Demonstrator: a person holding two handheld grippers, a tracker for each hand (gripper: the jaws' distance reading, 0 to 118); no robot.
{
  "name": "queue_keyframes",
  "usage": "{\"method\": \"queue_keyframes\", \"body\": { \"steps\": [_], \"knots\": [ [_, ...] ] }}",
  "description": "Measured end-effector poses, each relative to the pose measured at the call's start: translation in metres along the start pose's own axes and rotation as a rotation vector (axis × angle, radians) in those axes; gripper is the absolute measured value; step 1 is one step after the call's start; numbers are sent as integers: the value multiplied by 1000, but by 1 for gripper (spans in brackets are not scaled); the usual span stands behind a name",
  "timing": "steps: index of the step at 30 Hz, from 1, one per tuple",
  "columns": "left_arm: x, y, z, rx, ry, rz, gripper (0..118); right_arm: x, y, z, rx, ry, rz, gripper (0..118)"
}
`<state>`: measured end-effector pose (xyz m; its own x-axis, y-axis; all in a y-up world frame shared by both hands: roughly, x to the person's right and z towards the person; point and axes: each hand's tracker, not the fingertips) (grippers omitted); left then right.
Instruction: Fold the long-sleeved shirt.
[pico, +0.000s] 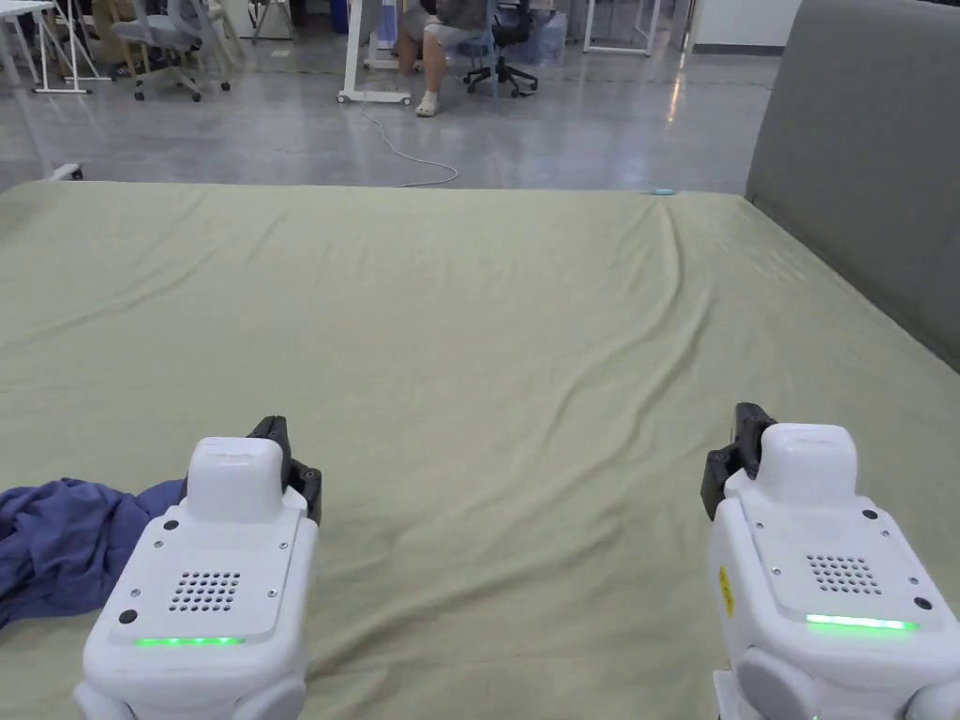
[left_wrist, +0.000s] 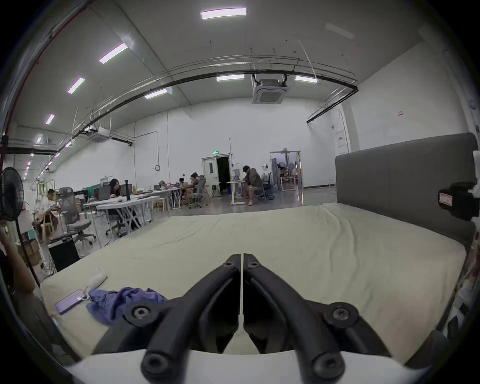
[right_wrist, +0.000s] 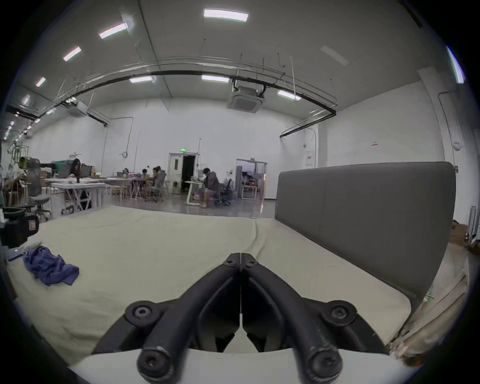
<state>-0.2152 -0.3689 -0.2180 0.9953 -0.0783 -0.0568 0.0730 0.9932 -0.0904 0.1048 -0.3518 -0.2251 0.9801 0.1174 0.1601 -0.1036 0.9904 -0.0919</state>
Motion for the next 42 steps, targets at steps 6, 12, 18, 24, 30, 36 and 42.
{"method": "queue_keyframes", "body": {
  "steps": [6, 12, 18, 24, 30, 36, 42],
  "knots": [
    [-24, 6, 7, 8, 63, 24, 0, -25, 8, -8, 15, 63, -22, 0],
    [-82, 15, 31, -5, 274, 31, 0, -104, 19, -13, 63, 311, -41, 0],
    [-131, 16, 60, -26, 453, -5, 0, -195, 27, 1, 75, 554, -58, 0],
    [-157, 4, 62, -166, 476, 25, 0, -232, 24, 14, 70, 660, -38, 0],
    [-184, -5, 12, -390, 386, 167, 38, -253, 19, 10, 55, 701, -22, 0],
    [-243, -30, -74, -735, 309, 386, 118, -267, 14, 11, 27, 754, -32, 0],
    [-270, -69, -140, -827, 326, 304, 118, -272, 1, -1, -24, 770, 21, 0]
  ]
}}
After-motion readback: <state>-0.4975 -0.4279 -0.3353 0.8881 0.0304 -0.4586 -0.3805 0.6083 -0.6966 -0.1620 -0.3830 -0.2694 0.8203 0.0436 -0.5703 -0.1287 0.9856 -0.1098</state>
